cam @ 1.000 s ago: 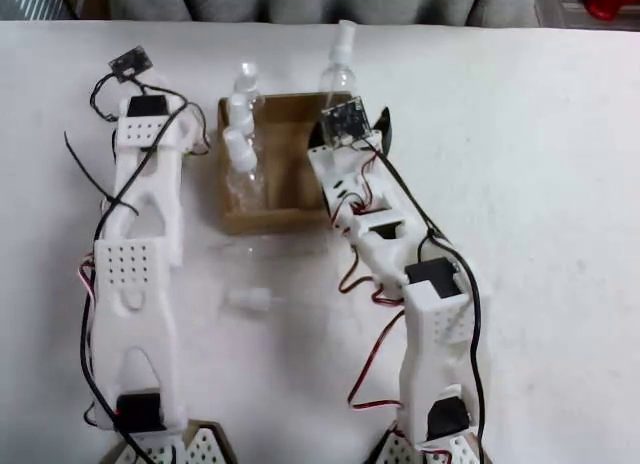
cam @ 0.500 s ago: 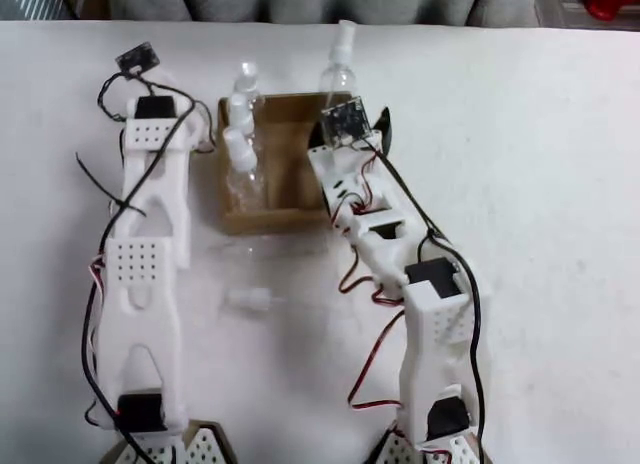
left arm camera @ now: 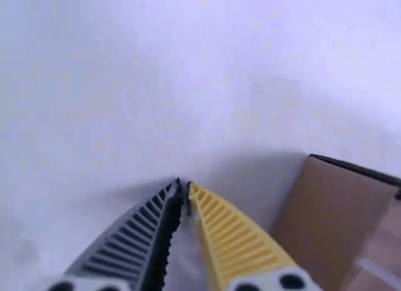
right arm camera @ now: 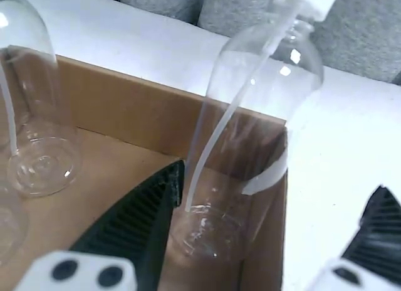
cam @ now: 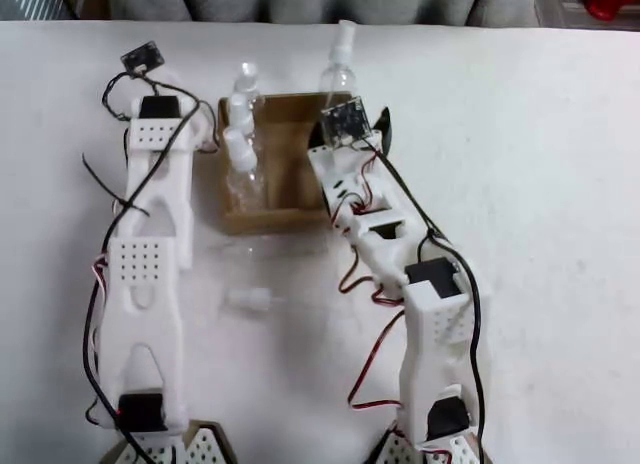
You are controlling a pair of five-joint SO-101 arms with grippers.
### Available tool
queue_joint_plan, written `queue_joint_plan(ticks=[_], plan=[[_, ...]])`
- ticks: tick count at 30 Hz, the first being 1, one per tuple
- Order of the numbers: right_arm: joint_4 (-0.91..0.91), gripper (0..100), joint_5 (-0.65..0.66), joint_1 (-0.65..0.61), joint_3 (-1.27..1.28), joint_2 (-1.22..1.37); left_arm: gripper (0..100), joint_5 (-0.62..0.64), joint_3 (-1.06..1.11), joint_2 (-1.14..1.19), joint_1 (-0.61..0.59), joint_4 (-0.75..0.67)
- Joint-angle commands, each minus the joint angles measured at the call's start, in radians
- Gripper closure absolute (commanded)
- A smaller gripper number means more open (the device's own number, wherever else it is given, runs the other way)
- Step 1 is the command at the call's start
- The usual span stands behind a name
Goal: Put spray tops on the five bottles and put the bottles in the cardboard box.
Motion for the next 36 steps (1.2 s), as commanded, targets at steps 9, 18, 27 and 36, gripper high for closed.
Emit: queue_joint_plan(ticks=[9,18,27,36], plan=[[0.008,61.1,-0.009,-0.002,0.012,-0.033,98,0.014,-0.037,0.001,0.108,0.003],[0.008,61.1,-0.009,-0.001,0.012,-0.033,98,0.014,-0.037,0.001,0.131,0.006],[0.007,61.1,-0.009,0.001,0.012,-0.036,98,0.014,-0.037,0.001,0.157,0.008],[0.007,61.1,-0.009,0.001,0.012,-0.036,98,0.012,-0.037,-0.001,0.180,0.008]])
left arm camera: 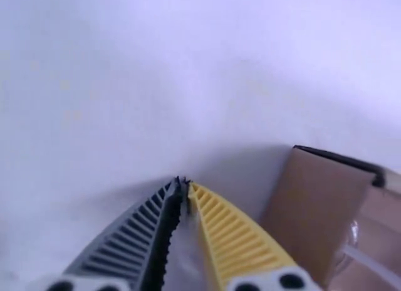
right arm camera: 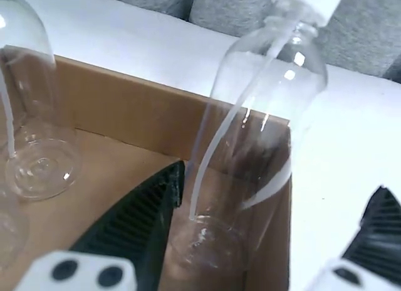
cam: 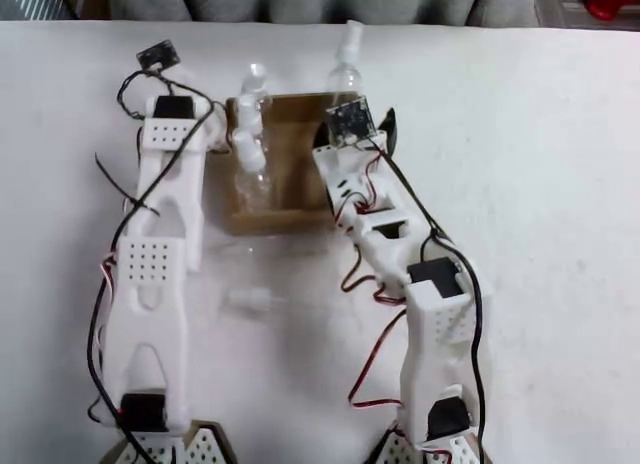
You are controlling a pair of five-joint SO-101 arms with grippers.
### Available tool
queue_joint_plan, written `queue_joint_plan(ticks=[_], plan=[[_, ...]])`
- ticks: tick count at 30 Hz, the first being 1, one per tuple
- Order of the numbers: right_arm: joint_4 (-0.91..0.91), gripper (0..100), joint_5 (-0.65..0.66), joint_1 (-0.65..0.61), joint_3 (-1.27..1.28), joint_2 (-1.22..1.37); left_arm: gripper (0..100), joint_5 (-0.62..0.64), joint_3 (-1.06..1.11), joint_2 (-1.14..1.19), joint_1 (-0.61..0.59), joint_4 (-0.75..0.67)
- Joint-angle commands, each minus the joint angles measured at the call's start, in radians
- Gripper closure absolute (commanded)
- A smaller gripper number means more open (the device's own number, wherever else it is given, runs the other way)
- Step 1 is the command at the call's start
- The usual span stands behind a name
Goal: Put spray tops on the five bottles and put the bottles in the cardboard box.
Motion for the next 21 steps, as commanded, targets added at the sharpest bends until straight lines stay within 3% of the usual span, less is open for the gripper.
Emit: queue_joint_plan(ticks=[1,21], plan=[[0.002,61.1,-0.009,-0.010,0.011,-0.036,98,0.012,-0.037,-0.001,0.116,0.009],[0.005,61.8,-0.009,0.002,0.009,-0.035,98,0.012,-0.037,0.002,0.081,0.003]])
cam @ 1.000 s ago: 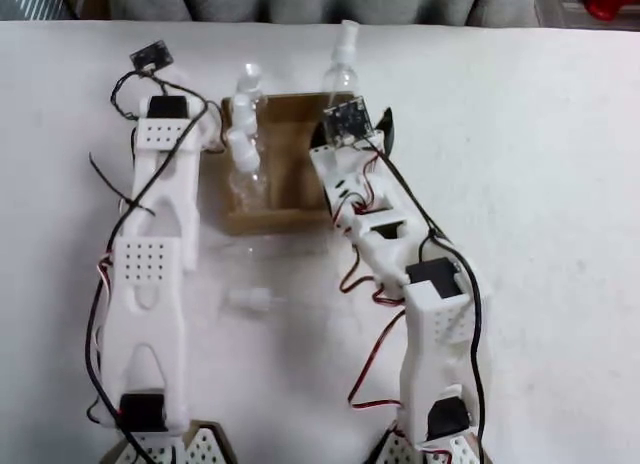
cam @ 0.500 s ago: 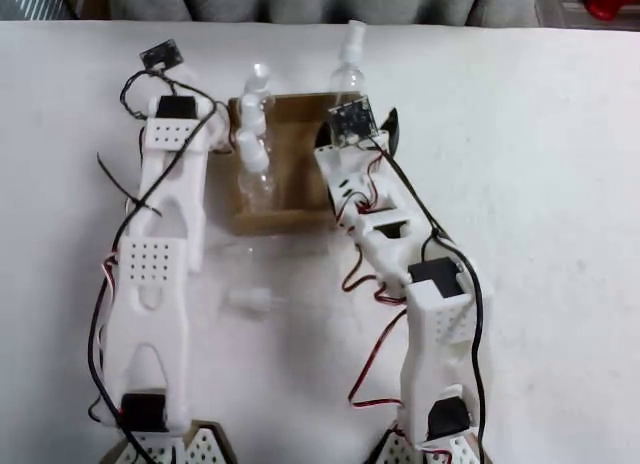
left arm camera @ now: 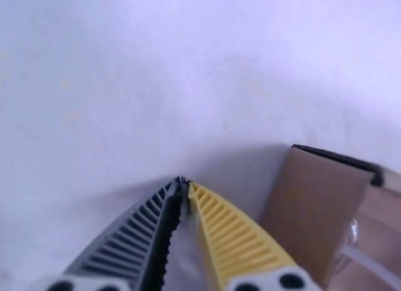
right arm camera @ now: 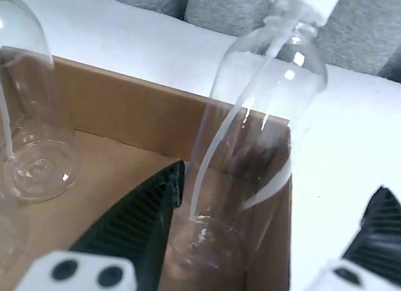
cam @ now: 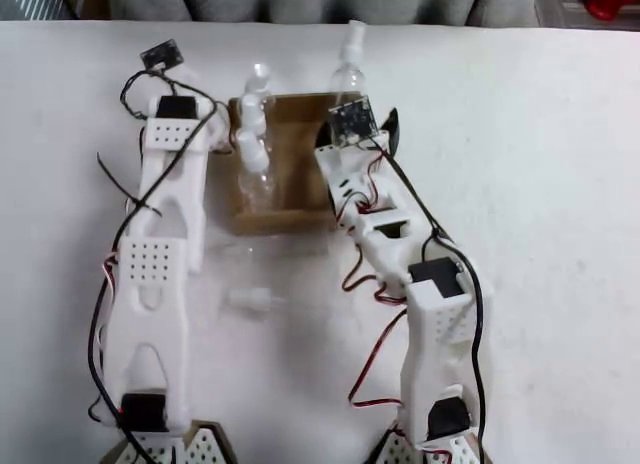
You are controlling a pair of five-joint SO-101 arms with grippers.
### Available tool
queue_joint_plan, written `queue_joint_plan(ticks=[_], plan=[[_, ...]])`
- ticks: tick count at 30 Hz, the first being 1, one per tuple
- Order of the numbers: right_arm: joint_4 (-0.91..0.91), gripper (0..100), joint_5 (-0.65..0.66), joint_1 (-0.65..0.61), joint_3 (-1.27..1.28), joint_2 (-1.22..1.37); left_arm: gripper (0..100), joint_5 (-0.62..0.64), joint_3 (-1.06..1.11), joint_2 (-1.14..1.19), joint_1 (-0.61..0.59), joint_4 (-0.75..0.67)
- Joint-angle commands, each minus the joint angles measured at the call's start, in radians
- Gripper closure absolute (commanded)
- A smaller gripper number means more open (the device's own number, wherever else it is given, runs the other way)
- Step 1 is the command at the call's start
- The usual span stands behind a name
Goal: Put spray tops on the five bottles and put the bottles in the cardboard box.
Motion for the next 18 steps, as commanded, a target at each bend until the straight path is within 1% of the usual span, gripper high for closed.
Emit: queue_joint_plan(ticks=[1,7,9,18], plan=[[0.007,63.2,-0.009,-0.001,0.009,-0.035,98,0.012,-0.037,0.002,0.079,0.005],[0.005,81.0,-0.009,-0.004,0.009,-0.033,98,0.012,-0.037,0.004,0.079,0.003],[0.004,84.8,-0.009,-0.004,0.009,-0.033,98,0.012,-0.037,0.004,0.079,0.000],[0.004,84.7,-0.009,-0.001,0.009,-0.031,98,0.012,-0.031,0.004,0.079,-0.017]])
